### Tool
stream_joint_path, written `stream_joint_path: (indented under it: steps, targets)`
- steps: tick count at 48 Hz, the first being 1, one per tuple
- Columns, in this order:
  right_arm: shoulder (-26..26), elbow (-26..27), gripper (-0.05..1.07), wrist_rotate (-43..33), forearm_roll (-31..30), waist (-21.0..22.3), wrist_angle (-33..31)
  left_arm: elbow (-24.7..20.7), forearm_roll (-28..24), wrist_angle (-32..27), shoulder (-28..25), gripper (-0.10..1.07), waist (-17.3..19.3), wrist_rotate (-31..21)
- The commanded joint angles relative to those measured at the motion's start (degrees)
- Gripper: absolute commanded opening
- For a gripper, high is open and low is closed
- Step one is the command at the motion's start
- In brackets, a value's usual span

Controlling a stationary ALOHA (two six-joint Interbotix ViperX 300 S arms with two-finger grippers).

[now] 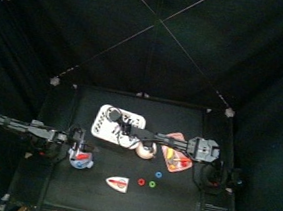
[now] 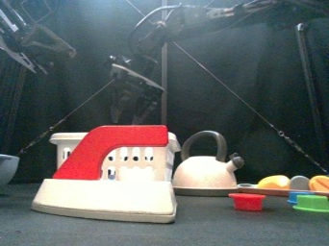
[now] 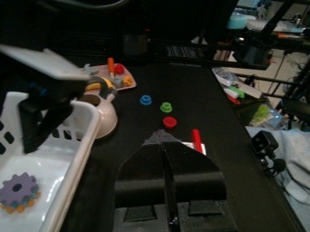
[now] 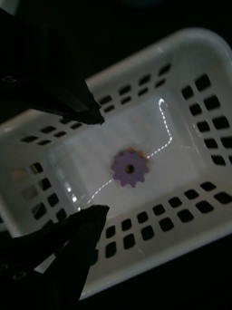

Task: Grab bowl

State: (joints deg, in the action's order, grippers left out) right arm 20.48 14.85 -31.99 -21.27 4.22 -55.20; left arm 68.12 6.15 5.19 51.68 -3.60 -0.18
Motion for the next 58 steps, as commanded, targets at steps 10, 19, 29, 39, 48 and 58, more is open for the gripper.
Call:
stream_joint_path:
  steps: [10,19,29,39,48,58]
  targets:
    - [-11.07,-11.87,1.00,-5.80,-2.20,-7.21,11.07,-0.09,8.88,-2.72,-0.09,0.00,0.26,0.09]
    - [-15.82,-21.27,1.00,-11.95,-4.92,-9.05,21.09,-0.35,11.95,-9.67,-0.09,0.22,0.35,-0.09]
    - [-20.83,-33.13,1.00,-18.72,-9.14,-9.84,35.95,-1.49,17.31,-20.57,-0.62,0.52,0.35,-0.09]
    - [-24.70,-42.19,1.00,-20.65,-12.57,-9.84,49.83,-4.13,18.81,-28.56,-3.34,0.65,0.26,0.00]
    - [-26.46,-47.11,1.00,-20.21,-15.73,-9.76,55.72,-4.13,17.49,-33.22,-7.73,0.65,-0.26,-0.09]
    - [-29.00,-52.12,1.00,-20.04,-19.95,-9.93,62.05,-3.08,17.05,-33.40,-11.07,0.65,-0.44,-0.09]
